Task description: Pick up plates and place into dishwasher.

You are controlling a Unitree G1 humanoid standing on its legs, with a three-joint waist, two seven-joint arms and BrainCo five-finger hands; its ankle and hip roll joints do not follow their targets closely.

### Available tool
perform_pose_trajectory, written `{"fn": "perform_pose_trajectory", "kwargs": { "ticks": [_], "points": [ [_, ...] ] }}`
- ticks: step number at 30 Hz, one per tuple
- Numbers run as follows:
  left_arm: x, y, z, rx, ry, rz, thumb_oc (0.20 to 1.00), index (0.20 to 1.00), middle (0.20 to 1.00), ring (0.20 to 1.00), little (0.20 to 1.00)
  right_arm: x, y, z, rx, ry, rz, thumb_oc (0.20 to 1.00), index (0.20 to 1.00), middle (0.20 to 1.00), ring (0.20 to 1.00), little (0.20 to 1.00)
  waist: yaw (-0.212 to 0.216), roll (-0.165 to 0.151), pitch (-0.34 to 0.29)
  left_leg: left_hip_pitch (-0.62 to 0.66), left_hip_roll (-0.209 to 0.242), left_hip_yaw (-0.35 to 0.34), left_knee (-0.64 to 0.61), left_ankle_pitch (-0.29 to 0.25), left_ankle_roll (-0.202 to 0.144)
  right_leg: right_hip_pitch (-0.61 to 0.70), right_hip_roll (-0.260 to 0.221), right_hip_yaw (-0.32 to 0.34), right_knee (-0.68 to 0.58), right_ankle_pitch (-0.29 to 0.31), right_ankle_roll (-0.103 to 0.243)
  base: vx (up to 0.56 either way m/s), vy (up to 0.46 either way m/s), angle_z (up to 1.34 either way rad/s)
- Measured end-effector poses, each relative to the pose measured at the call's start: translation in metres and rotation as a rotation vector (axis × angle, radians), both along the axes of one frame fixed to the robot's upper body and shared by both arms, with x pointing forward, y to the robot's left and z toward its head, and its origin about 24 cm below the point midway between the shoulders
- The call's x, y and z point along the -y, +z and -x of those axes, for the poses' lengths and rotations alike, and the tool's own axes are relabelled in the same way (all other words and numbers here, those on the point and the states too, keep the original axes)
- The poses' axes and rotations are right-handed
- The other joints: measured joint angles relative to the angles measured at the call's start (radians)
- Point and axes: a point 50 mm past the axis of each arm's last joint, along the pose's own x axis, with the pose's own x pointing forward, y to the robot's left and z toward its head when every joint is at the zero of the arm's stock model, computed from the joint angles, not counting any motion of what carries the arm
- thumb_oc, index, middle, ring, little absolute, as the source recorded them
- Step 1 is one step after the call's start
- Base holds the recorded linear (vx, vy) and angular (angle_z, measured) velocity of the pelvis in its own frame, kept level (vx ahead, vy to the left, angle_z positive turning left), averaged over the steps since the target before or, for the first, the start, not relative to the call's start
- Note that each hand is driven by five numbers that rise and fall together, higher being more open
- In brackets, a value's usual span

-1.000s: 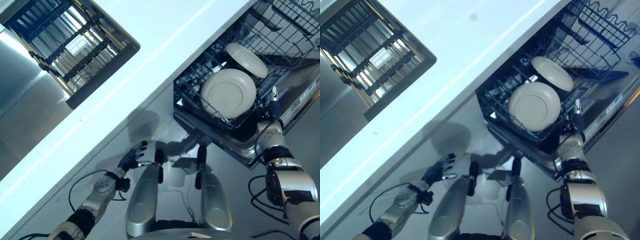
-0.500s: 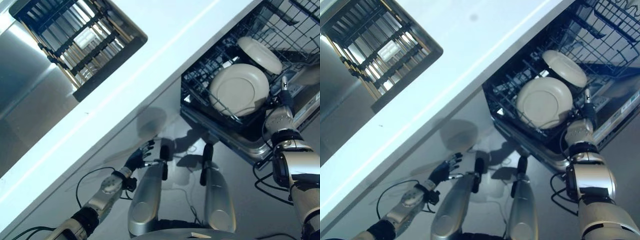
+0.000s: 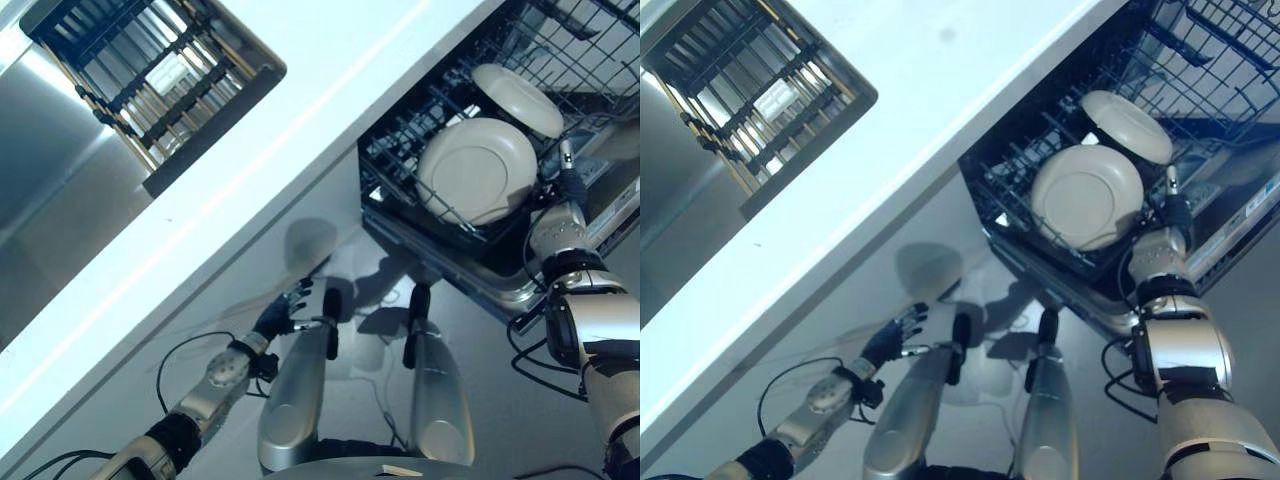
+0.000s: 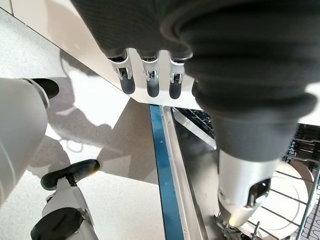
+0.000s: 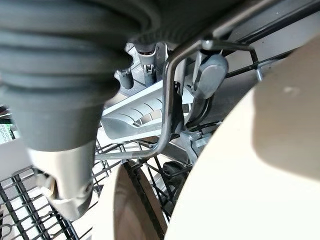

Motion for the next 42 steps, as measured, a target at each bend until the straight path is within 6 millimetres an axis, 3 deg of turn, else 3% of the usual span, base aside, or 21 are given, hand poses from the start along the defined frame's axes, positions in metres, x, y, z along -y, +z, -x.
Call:
{"fn": "perform_pose_trajectory", "kwargs": {
  "ticks": [8, 16, 25, 33, 36, 42],
  "points": [
    [0.000, 0.000, 0.000, 0.000, 0.009, -0.001, 1.000, 1.000, 1.000, 1.000, 1.000, -0.008, 0.010, -0.006, 0.018, 0.005, 0.000, 1.000, 1.000, 1.000, 1.000, 1.000, 0.001, 0.014, 0.000, 0.001, 0.002, -0.001, -0.008, 0.005, -0.005, -0.004, 0.002, -0.001, 0.001, 0.003, -0.004, 0.00, 0.000, 0.00],
    [0.000, 0.000, 0.000, 0.000, 0.008, 0.002, 1.000, 1.000, 1.000, 1.000, 1.000, -0.034, 0.021, -0.019, 0.067, 0.066, -0.007, 1.000, 1.000, 1.000, 1.000, 1.000, 0.007, 0.015, -0.001, 0.008, 0.003, -0.008, -0.036, 0.024, -0.013, -0.009, 0.003, -0.008, 0.001, 0.004, -0.012, 0.02, 0.006, 0.01],
    [0.000, 0.001, 0.000, -0.002, 0.009, 0.009, 1.000, 1.000, 1.000, 1.000, 1.000, -0.045, 0.037, -0.025, 0.138, 0.106, -0.025, 1.000, 1.000, 1.000, 1.000, 1.000, 0.059, 0.015, -0.001, 0.008, -0.001, -0.034, -0.048, 0.035, -0.025, -0.003, -0.001, -0.035, 0.011, -0.009, -0.018, 0.02, 0.005, 0.09],
    [0.003, 0.007, -0.001, 0.013, 0.003, 0.042, 1.000, 1.000, 1.000, 1.000, 1.000, -0.073, 0.067, -0.037, 0.267, 0.225, -0.020, 1.000, 1.000, 1.000, 1.000, 1.000, 0.077, 0.015, -0.001, 0.010, -0.005, -0.058, -0.060, 0.045, -0.033, -0.002, -0.001, -0.058, 0.026, -0.020, -0.031, 0.01, 0.001, 0.08],
    [0.002, 0.007, -0.001, 0.013, 0.000, 0.037, 1.000, 1.000, 1.000, 1.000, 1.000, -0.075, 0.078, -0.039, 0.302, 0.238, -0.025, 1.000, 1.000, 1.000, 1.000, 1.000, 0.093, 0.015, -0.001, 0.010, -0.006, -0.062, -0.060, 0.048, -0.036, -0.002, -0.002, -0.067, 0.036, -0.028, -0.030, 0.01, 0.015, 0.09],
    [-0.001, 0.006, -0.001, 0.001, 0.002, 0.026, 1.000, 1.000, 1.000, 1.000, 1.000, -0.072, 0.078, -0.038, 0.319, 0.239, -0.037, 1.000, 1.000, 1.000, 1.000, 1.000, 0.099, 0.015, -0.001, 0.012, -0.012, -0.087, -0.071, 0.059, -0.037, 0.005, -0.015, -0.092, 0.047, -0.037, -0.030, 0.01, 0.006, 0.14]
  ]
}}
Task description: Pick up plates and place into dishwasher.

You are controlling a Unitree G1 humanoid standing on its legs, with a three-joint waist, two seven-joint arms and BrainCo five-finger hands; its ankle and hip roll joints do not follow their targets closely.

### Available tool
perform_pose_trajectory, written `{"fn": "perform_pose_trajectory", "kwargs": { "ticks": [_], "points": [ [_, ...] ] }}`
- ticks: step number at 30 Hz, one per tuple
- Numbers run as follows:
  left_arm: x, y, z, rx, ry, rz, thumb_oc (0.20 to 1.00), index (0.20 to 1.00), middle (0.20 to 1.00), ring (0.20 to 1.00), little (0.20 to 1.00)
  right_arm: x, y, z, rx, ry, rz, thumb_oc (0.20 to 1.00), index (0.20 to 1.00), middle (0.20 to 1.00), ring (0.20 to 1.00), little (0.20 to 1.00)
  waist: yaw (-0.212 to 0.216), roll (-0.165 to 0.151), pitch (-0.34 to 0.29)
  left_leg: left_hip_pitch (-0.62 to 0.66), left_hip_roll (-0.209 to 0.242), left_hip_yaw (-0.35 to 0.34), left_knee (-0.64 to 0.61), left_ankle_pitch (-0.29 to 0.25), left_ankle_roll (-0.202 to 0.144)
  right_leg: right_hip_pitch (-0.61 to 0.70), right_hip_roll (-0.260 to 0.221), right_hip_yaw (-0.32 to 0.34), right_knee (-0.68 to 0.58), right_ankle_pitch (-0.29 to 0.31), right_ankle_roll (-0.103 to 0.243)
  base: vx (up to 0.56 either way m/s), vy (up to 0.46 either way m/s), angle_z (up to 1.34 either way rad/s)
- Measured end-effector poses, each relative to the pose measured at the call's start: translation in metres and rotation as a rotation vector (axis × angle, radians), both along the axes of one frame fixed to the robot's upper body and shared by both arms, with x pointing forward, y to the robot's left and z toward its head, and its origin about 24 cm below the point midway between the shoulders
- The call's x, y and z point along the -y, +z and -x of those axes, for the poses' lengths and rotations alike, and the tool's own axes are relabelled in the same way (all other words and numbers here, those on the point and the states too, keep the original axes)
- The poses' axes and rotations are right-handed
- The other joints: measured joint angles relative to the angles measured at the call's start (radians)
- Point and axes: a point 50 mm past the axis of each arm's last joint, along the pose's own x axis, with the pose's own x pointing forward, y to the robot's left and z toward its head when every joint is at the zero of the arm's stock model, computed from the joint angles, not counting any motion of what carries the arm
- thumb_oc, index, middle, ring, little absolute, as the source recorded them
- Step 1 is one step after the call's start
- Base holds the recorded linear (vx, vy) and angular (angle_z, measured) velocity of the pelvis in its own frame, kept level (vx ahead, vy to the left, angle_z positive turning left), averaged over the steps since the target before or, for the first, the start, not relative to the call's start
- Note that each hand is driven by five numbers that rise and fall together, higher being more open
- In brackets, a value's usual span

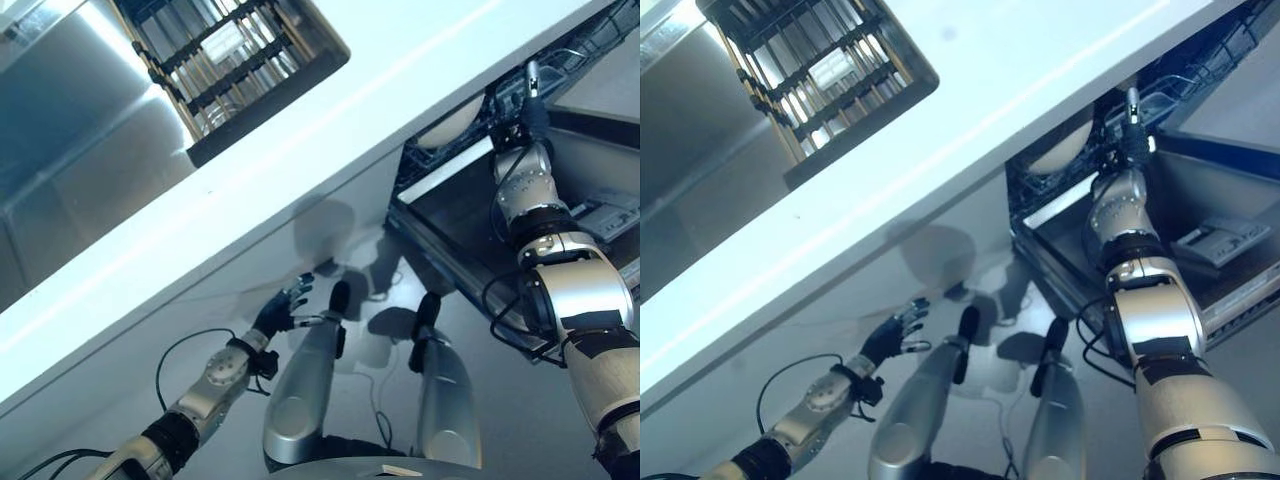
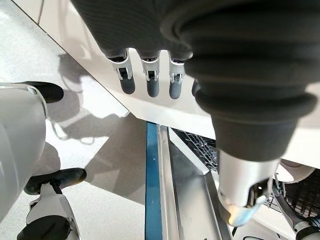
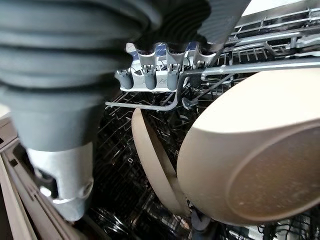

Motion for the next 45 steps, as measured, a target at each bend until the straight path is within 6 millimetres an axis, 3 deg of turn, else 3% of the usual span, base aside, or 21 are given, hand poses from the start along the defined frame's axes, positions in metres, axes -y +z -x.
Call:
{"fn": "perform_pose_trajectory", "kwargs": {
  "ticks": [7, 25, 36, 45],
  "points": [
    [-0.006, 0.006, 0.000, 0.014, -0.013, 0.000, 1.000, 1.000, 1.000, 1.000, 1.000, 0.012, 0.000, 0.003, -0.001, -0.028, -0.017, 1.000, 1.000, 1.000, 1.000, 1.000, 0.017, 0.000, 0.000, -0.001, -0.005, -0.030, -0.020, 0.016, -0.011, 0.004, -0.001, -0.025, 0.003, -0.010, -0.003, 0.00, -0.018, 0.12],
    [-0.005, 0.010, 0.000, 0.027, -0.021, 0.008, 1.000, 1.000, 1.000, 1.000, 1.000, 0.019, -0.001, 0.005, 0.010, -0.038, -0.066, 1.000, 1.000, 1.000, 1.000, 1.000, 0.015, -0.001, 0.000, -0.001, -0.004, -0.034, -0.017, 0.017, -0.013, 0.004, 0.001, -0.028, 0.009, -0.015, -0.006, 0.00, -0.003, 0.00],
    [-0.010, 0.014, -0.004, 0.046, 0.000, 0.007, 1.000, 1.000, 1.000, 1.000, 1.000, 0.033, -0.034, 0.017, 0.133, -0.023, -0.230, 1.000, 1.000, 1.000, 1.000, 1.000, 0.004, -0.003, 0.002, -0.014, -0.002, -0.032, -0.007, 0.013, -0.006, 0.003, 0.008, -0.014, -0.016, -0.013, -0.002, -0.03, -0.005, -0.01],
    [-0.017, 0.018, -0.007, 0.065, 0.017, -0.008, 1.000, 1.000, 1.000, 1.000, 1.000, 0.033, -0.044, 0.021, 0.166, -0.014, -0.221, 1.000, 1.000, 1.000, 1.000, 1.000, -0.016, -0.021, 0.003, -0.039, -0.001, -0.016, -0.005, 0.010, 0.007, 0.000, 0.021, 0.017, -0.075, 0.030, 0.012, -0.04, -0.005, -0.04]
  ]
}}
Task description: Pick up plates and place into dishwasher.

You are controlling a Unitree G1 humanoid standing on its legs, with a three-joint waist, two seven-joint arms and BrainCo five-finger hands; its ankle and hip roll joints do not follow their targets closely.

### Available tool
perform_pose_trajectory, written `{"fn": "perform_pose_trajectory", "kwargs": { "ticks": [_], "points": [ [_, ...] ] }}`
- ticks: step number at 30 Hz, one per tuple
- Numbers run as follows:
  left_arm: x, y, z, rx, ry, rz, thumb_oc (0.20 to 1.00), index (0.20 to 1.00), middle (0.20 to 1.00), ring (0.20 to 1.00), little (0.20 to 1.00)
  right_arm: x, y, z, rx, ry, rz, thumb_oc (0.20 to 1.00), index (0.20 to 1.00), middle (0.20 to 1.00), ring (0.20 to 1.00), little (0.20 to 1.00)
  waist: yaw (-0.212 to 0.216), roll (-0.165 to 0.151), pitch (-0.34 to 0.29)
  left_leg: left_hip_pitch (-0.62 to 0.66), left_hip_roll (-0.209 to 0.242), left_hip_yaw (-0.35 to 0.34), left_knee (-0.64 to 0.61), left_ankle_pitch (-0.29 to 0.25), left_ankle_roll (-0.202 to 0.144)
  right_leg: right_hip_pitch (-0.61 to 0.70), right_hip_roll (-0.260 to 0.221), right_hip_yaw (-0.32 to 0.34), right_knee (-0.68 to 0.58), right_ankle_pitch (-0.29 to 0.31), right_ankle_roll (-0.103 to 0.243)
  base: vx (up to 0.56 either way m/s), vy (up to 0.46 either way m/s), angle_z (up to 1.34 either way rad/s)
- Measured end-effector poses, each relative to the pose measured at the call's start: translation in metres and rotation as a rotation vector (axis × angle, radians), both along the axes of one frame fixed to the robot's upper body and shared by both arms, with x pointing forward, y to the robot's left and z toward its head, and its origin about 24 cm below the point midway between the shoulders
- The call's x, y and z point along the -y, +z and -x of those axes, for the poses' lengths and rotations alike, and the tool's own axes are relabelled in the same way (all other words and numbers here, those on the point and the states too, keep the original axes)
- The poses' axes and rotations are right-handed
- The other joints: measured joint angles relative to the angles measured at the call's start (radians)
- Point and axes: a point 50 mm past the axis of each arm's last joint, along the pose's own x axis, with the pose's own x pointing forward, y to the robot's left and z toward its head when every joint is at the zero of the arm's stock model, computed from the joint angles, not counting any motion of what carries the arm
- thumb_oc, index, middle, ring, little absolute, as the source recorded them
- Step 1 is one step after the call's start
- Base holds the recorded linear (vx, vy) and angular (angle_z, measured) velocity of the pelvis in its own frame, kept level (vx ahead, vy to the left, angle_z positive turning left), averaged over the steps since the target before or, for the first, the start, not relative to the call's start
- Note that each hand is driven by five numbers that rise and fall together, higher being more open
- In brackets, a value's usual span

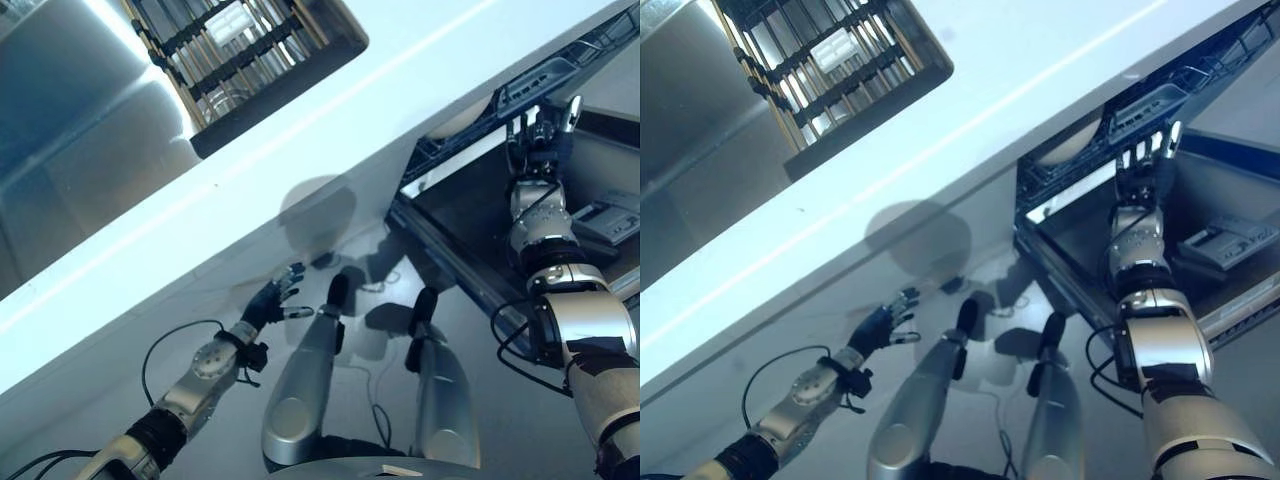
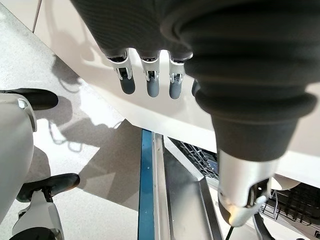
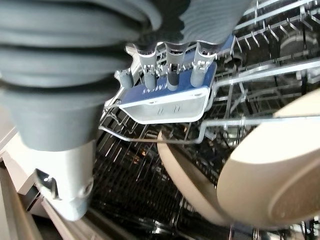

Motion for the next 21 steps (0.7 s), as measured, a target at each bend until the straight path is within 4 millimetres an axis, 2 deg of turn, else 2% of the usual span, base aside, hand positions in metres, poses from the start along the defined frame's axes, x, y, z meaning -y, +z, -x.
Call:
{"fn": "perform_pose_trajectory", "kwargs": {
  "ticks": [4, 11, 13, 17, 21],
  "points": [
    [-0.001, 0.001, 0.000, 0.015, 0.002, 0.003, 1.000, 1.000, 1.000, 1.000, 1.000, 0.004, -0.009, 0.003, -0.044, -0.016, 0.037, 1.000, 1.000, 1.000, 1.000, 1.000, 0.001, -0.018, 0.000, 0.003, 0.002, 0.003, 0.001, 0.001, -0.003, 0.005, 0.002, 0.002, -0.006, 0.005, -0.005, -0.01, -0.004, -0.01],
    [-0.012, 0.007, -0.004, 0.039, 0.055, 0.008, 1.000, 1.000, 1.000, 1.000, 1.000, 0.012, -0.049, 0.028, -0.120, -0.032, 0.158, 1.000, 1.000, 1.000, 1.000, 1.000, -0.006, -0.048, 0.001, 0.054, 0.005, 0.019, -0.002, -0.011, 0.004, 0.057, 0.010, 0.020, -0.030, 0.005, 0.001, -0.01, -0.005, -0.05],
    [-0.018, 0.007, -0.003, 0.040, 0.081, 0.007, 1.000, 1.000, 1.000, 1.000, 1.000, 0.011, -0.055, 0.035, -0.136, -0.034, 0.213, 1.000, 1.000, 1.000, 1.000, 1.000, -0.029, -0.065, 0.001, 0.069, 0.007, 0.022, -0.001, -0.016, 0.005, 0.074, 0.013, 0.028, -0.042, 0.007, 0.001, 0.00, 0.001, -0.09],
    [-0.032, -0.003, 0.005, 0.005, 0.130, -0.019, 1.000, 1.000, 1.000, 1.000, 1.000, 0.012, -0.072, 0.057, -0.145, -0.052, 0.249, 1.000, 1.000, 1.000, 1.000, 1.000, -0.062, -0.115, -0.001, 0.121, 0.017, 0.054, -0.012, -0.029, 0.013, 0.124, 0.018, 0.054, -0.082, 0.008, 0.005, 0.04, -0.005, -0.22],
    [-0.046, -0.011, 0.013, -0.026, 0.200, -0.021, 1.000, 1.000, 1.000, 1.000, 1.000, 0.030, -0.087, 0.091, -0.177, -0.163, 0.295, 1.000, 1.000, 1.000, 1.000, 1.000, -0.092, -0.145, -0.004, 0.162, 0.025, 0.081, -0.038, -0.032, 0.027, 0.175, 0.020, 0.065, -0.142, 0.002, 0.015, 0.05, -0.018, -0.22]
  ]
}}
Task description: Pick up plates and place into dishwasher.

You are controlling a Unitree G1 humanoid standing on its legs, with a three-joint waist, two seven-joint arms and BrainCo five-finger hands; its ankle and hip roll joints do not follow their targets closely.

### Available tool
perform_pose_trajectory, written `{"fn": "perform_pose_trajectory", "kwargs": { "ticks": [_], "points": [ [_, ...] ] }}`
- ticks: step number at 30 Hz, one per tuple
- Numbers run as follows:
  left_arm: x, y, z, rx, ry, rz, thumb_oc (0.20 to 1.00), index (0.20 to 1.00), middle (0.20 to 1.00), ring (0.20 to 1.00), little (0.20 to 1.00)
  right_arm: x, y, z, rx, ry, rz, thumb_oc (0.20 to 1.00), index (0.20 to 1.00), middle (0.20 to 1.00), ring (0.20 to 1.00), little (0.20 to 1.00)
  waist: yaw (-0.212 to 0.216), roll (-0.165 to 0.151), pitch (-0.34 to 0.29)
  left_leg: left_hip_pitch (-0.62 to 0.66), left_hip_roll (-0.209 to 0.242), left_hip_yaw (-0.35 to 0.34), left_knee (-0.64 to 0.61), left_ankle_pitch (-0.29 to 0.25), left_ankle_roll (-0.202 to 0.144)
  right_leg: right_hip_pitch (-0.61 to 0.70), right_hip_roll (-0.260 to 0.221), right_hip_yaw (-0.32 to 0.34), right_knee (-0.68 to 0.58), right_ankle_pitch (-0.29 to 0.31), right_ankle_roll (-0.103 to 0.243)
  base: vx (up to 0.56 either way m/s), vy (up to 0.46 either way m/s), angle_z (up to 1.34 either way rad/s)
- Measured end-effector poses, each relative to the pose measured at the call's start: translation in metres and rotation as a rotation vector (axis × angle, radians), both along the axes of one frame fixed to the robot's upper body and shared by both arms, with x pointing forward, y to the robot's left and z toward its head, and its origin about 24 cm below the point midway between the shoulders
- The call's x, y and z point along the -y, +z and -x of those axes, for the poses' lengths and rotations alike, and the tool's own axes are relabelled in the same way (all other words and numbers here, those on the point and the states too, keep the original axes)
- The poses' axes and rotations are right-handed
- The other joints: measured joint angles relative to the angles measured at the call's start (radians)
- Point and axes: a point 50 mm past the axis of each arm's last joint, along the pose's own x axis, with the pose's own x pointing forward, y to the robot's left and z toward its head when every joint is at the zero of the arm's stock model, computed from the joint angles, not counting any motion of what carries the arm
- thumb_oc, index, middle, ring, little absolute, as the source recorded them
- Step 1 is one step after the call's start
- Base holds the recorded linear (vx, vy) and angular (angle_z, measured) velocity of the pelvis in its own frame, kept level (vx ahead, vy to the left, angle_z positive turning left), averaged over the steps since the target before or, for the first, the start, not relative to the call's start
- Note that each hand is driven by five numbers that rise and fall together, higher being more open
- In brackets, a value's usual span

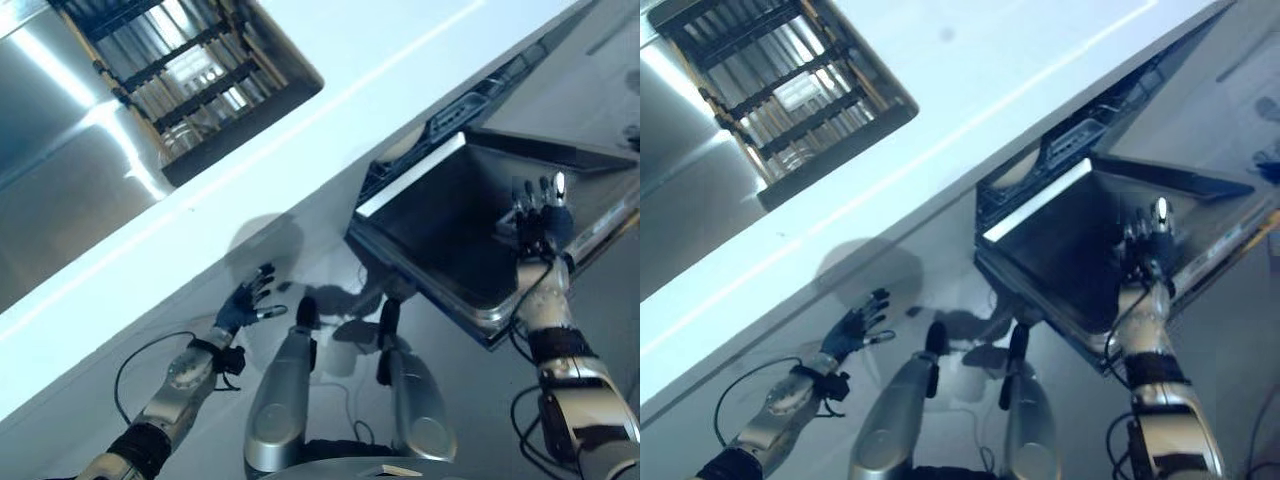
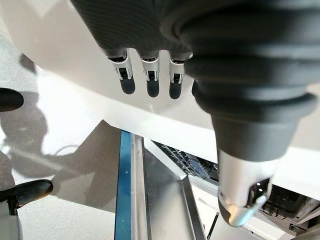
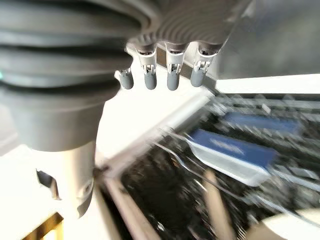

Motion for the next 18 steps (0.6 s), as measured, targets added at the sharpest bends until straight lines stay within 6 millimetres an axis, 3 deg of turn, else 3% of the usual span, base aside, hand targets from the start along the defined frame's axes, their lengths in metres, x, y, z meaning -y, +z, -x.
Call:
{"fn": "perform_pose_trajectory", "kwargs": {
  "ticks": [5, 10, 18],
  "points": [
    [-0.015, -0.016, 0.013, -0.062, 0.061, -0.037, 1.000, 1.000, 1.000, 1.000, 1.000, 0.010, -0.020, 0.031, -0.111, -0.076, 0.100, 1.000, 1.000, 1.000, 1.000, 1.000, -0.045, -0.049, -0.022, 0.064, 0.000, 0.037, -0.022, -0.018, 0.006, 0.038, -0.001, 0.040, -0.014, 0.001, 0.002, 0.08, -0.025, -0.20],
    [-0.018, -0.027, 0.026, -0.106, 0.066, -0.049, 1.000, 1.000, 1.000, 1.000, 1.000, 0.016, -0.045, 0.057, -0.212, -0.128, 0.135, 1.000, 1.000, 1.000, 1.000, 1.000, -0.070, -0.103, -0.096, 0.102, 0.009, 0.062, -0.027, -0.047, -0.001, 0.062, 0.005, 0.054, -0.017, 0.025, 0.009, 0.06, -0.031, -0.13],
    [-0.011, -0.042, 0.033, -0.156, 0.066, -0.057, 1.000, 1.000, 1.000, 1.000, 1.000, 0.016, -0.081, 0.085, -0.381, -0.195, 0.082, 1.000, 1.000, 1.000, 1.000, 1.000, -0.075, -0.082, -0.164, 0.157, 0.031, 0.079, -0.030, -0.071, -0.018, 0.103, 0.031, 0.072, -0.023, 0.024, -0.001, 0.03, -0.037, -0.12]
  ]
}}
